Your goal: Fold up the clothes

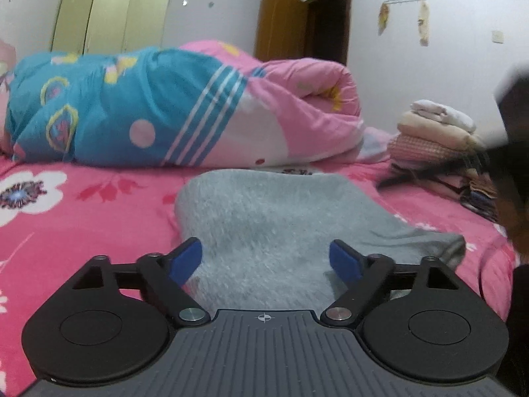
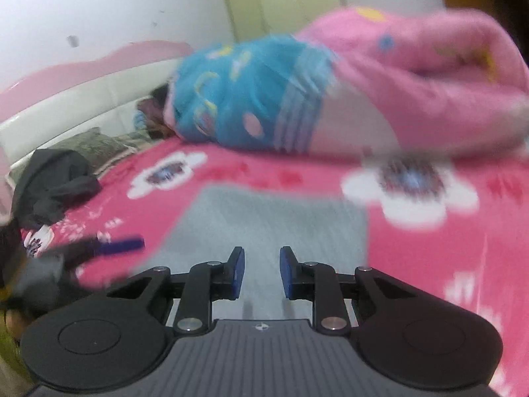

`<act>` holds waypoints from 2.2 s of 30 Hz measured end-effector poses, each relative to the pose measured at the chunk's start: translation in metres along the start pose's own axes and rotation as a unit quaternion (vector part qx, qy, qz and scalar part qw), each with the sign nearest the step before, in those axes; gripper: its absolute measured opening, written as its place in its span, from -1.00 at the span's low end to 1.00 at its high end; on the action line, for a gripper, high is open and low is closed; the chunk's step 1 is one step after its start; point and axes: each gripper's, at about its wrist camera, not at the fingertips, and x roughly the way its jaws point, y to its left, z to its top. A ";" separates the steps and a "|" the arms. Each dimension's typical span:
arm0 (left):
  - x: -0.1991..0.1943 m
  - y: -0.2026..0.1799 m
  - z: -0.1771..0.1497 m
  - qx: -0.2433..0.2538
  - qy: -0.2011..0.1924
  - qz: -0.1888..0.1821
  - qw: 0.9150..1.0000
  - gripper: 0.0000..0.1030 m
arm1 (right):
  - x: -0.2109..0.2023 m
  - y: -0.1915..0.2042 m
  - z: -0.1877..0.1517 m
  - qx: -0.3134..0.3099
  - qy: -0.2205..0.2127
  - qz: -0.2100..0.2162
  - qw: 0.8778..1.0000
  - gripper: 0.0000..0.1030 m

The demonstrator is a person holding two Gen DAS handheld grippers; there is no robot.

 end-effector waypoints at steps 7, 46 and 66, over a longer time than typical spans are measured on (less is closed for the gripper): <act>0.011 0.000 -0.018 -0.023 0.012 0.008 1.000 0.78 | 0.090 0.052 0.044 -0.052 0.043 0.043 0.997 -0.51; -0.012 0.025 -0.036 -0.089 0.075 -0.087 0.989 0.77 | 0.122 0.121 0.011 -0.278 0.116 0.122 0.946 -0.51; -0.038 0.041 -0.032 -0.086 0.022 -0.044 0.995 0.77 | -0.009 0.059 -0.018 -0.106 -0.098 -0.054 0.988 -0.51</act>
